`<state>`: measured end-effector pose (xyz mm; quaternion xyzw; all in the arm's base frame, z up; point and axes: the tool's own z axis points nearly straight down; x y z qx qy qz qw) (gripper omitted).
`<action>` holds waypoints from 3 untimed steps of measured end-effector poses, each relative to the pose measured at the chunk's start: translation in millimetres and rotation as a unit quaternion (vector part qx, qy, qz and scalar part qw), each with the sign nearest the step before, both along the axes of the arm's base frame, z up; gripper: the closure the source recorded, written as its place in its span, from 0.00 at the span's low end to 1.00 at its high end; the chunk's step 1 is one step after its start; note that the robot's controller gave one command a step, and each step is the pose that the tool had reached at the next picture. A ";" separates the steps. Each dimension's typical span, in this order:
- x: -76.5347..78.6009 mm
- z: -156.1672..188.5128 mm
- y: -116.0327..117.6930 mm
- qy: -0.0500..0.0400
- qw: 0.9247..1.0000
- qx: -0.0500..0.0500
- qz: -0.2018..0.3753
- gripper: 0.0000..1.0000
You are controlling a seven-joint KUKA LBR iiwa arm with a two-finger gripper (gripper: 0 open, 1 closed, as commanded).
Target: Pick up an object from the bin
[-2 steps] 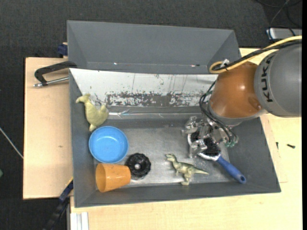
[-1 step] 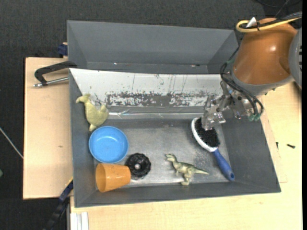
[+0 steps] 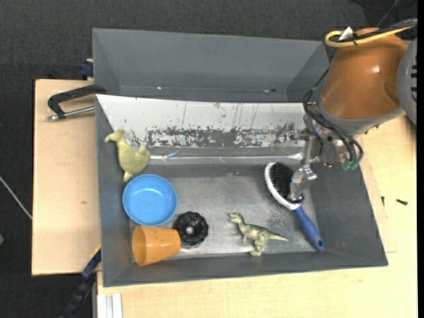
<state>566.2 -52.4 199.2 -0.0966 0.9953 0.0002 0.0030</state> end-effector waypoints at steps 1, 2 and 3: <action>-27.8 -116.2 -70.0 -0.012 0.999 -0.002 -0.034 0.00; -26.2 -111.9 -67.7 -0.013 0.999 -0.002 -0.032 1.00; -27.2 25.5 -69.7 -0.004 1.000 -0.001 -0.015 1.00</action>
Offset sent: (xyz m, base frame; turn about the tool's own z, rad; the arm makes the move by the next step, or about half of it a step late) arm -0.0354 -0.0666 -0.1218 0.0584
